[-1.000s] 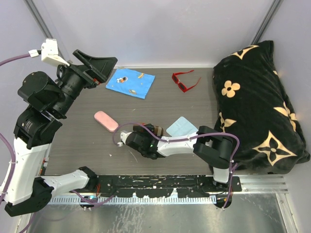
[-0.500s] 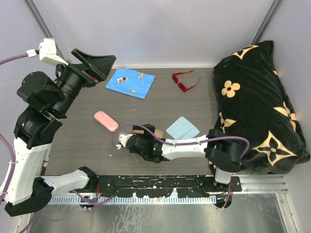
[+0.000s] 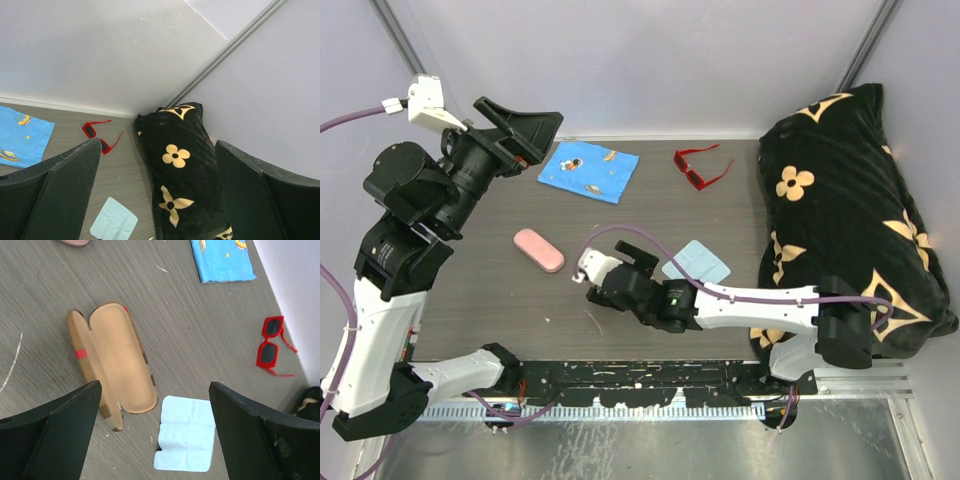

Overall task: Organize the sunglasses
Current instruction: Place the sunglasses case at the center of the board, then move the sunglasses case at the center of the board.

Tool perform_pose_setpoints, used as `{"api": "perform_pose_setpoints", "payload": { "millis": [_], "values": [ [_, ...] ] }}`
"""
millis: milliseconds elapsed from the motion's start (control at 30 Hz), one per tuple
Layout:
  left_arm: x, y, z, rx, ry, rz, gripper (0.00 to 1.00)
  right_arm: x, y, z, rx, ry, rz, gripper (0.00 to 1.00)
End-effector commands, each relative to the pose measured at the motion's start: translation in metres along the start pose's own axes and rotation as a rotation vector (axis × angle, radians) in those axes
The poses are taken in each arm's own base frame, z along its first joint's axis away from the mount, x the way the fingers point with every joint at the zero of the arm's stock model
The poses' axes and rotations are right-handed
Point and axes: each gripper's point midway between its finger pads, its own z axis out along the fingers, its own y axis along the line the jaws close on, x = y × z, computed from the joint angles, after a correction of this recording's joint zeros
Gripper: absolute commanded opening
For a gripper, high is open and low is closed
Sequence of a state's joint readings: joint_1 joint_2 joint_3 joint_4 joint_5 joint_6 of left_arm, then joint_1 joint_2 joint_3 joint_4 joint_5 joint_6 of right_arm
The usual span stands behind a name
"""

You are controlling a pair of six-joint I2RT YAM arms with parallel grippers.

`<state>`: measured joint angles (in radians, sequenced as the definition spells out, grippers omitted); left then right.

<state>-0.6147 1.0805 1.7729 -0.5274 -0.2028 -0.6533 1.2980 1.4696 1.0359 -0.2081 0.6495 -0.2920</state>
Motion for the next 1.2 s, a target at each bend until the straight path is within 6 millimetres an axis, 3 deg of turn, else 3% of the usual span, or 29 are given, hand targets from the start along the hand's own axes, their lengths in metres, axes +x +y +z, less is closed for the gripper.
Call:
{"api": "perform_pose_setpoints", "payload": {
  "millis": [0, 267, 467, 700, 900, 1033, 1167],
  "values": [
    [-0.028, -0.021, -0.004, 0.071, -0.084, -0.009, 0.98, 0.004, -0.021, -0.002, 0.042, -0.001, 0.314, 0.94],
    [-0.025, -0.025, -0.003, 0.100, -0.077, -0.022, 0.98, 0.051, -0.062, 0.005, 0.069, 0.072, 0.923, 0.91],
    [-0.019, -0.014, -0.001, 0.058, -0.070, -0.003, 0.98, 0.084, -0.074, 0.004, 0.087, 0.096, 1.263, 0.88],
    [0.029, 0.038, -0.005, -0.105, 0.057, 0.072, 0.98, 0.088, -0.044, 0.013, -0.028, 0.129, 1.443, 0.78],
    [0.082, 0.083, -0.022, -0.193, 0.181, 0.112, 0.98, 0.097, -0.025, 0.026, -0.069, 0.177, 1.462, 0.71],
    [0.104, 0.103, -0.035, -0.234, 0.229, 0.115, 0.98, 0.104, -0.011, 0.032, -0.103, 0.229, 1.443, 0.65],
    [0.111, 0.118, -0.047, -0.270, 0.231, 0.126, 0.98, 0.114, -0.001, 0.035, -0.115, 0.265, 1.417, 0.63]
  ]
}}
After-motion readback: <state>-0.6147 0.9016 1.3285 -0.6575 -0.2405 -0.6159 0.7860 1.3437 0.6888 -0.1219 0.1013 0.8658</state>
